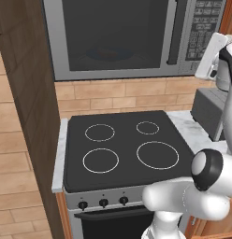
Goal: Transport the steak from the fridge to the microwave and turn on the microwave.
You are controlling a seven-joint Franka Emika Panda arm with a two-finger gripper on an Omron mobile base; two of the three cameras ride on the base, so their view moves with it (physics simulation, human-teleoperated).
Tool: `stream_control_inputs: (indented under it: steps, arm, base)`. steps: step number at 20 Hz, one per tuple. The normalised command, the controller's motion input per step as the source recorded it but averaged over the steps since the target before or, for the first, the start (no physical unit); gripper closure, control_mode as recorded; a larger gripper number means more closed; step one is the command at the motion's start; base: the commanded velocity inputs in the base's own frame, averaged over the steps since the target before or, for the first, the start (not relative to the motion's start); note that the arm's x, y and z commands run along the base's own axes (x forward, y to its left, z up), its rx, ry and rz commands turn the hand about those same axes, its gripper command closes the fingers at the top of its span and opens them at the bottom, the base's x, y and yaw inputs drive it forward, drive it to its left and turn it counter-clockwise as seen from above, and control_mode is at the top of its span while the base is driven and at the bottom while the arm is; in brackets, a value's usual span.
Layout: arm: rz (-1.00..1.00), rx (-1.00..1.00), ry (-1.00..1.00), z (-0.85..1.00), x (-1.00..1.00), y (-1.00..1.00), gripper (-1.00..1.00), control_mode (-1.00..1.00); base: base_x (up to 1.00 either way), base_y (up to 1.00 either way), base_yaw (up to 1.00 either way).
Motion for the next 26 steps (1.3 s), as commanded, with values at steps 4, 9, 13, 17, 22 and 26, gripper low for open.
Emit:
stream_control_inputs:
  steps: [4, 9, 13, 17, 22, 26]
  arm:
    - [0.00, 0.02, 0.09, -0.20, 0.33, -0.25, -1.00, -1.00]
    - [0.00, 0.03, 0.10, -0.31, 0.17, -0.30, -1.00, -1.00]
    - [0.00, 0.02, 0.06, -0.36, 0.00, -0.37, -1.00, -1.00]
    - [-0.01, 0.03, 0.06, -0.34, 0.00, -0.40, -1.00, -1.00]
    - [-0.02, 0.05, 0.07, -0.31, 0.00, -0.37, -1.00, -1.00]
    - [-0.01, 0.05, 0.10, -0.39, 0.03, -0.23, -1.00, -1.00]
  base:
    - [0.00, 0.00, 0.00]
    - [0.00, 0.00, 0.00]
    - [0.00, 0.00, 0.00]
    - [0.00, 0.00, 0.00]
    - [0.00, 0.00, 0.00]
    - [0.00, 0.00, 0.00]
